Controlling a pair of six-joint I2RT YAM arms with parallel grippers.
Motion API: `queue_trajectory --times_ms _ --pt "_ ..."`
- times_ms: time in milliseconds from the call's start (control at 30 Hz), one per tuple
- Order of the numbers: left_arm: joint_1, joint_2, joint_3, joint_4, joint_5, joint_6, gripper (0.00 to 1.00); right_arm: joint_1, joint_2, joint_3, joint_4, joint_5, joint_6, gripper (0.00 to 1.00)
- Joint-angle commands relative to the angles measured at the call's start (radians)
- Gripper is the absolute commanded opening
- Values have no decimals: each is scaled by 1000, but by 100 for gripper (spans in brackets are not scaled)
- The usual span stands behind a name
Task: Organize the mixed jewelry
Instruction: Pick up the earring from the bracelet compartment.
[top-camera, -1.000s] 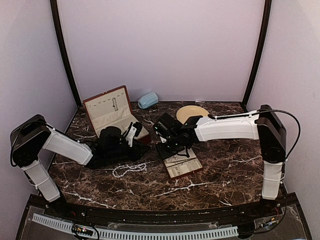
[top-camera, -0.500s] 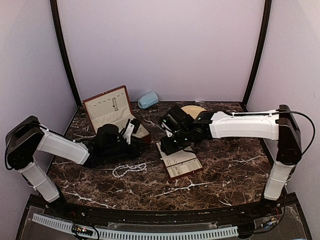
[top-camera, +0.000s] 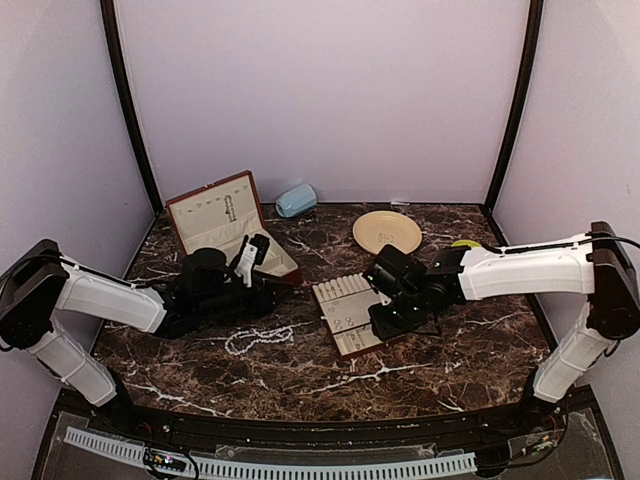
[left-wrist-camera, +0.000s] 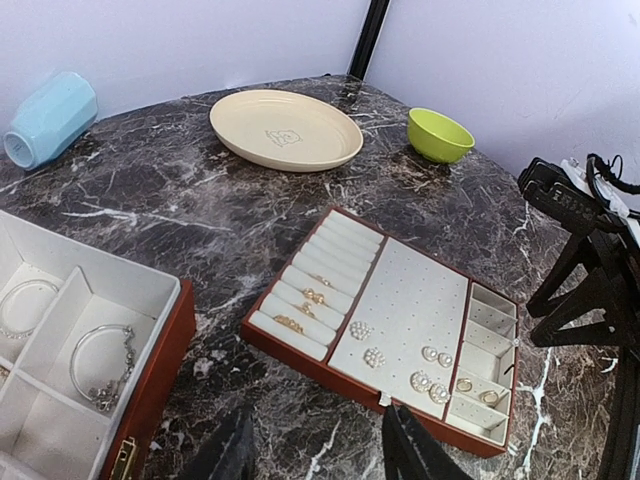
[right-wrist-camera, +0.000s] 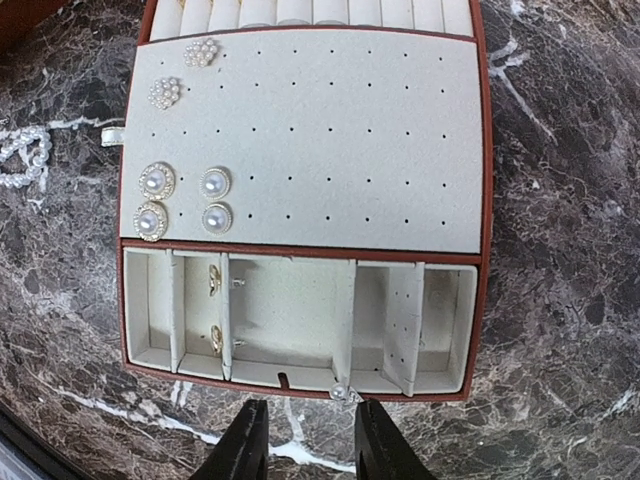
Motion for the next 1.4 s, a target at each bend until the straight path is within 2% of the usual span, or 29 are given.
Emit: queue_trajectory --times_ms 0,600,900,1367 --pt "1 -39 -28 -19 -14 -23 47 -2 29 -3 29 13 15 30" --pt "2 -39 -25 -16 -11 -31 46 -3 122 16 -2 88 -86 26" --pt "1 -38 -26 -19 -15 -32 47 -2 118 11 -2 86 -93 12" --pt "1 -25 -20 -15 -9 -26 47 -2 82 34 -19 85 -84 2"
